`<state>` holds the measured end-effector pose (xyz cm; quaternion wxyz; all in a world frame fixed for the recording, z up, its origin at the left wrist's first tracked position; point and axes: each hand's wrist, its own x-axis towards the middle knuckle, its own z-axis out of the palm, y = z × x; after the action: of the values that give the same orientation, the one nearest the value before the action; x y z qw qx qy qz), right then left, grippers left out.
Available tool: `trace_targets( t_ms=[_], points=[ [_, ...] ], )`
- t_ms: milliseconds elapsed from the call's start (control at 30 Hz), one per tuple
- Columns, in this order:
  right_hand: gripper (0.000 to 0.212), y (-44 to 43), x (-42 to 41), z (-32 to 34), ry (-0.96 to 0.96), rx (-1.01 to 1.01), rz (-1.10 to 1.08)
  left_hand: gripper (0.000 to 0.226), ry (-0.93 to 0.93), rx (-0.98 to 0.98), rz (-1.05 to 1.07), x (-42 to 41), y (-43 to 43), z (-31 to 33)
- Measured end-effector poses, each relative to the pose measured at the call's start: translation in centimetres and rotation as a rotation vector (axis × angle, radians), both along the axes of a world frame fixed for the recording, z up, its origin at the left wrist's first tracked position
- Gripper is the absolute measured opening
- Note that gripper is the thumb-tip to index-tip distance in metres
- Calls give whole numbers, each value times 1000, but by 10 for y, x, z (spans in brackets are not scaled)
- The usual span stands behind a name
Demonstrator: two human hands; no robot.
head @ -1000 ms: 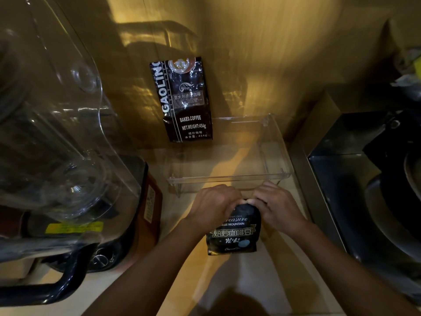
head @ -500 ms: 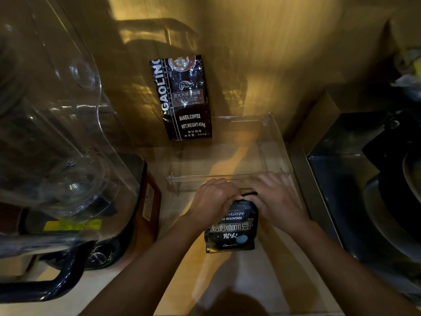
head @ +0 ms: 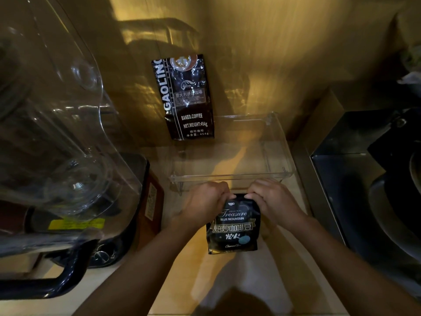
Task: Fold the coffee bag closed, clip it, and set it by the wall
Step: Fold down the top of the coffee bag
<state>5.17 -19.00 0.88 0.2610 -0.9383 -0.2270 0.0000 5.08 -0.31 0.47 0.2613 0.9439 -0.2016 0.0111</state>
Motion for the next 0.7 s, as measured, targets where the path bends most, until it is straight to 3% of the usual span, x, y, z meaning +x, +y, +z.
trace_targets(
  t_ms=[133, 367, 567, 700],
  points=[
    [13, 0, 0, -3, 12, 26, 4, 35, -95, 84, 19, -5, 8, -4],
    [13, -4, 3, -7, 37, 69, -1, 9, 183, -120, -103, 0, 23, -1],
    [17, -4, 0, -9, 1, 82, 21, 9, 46, -35, 90, -8, 20, -10],
    [17, -5, 0, -9, -13, 85, 3, 22, -73, 74, 58, -12, 19, -7]
  ],
)
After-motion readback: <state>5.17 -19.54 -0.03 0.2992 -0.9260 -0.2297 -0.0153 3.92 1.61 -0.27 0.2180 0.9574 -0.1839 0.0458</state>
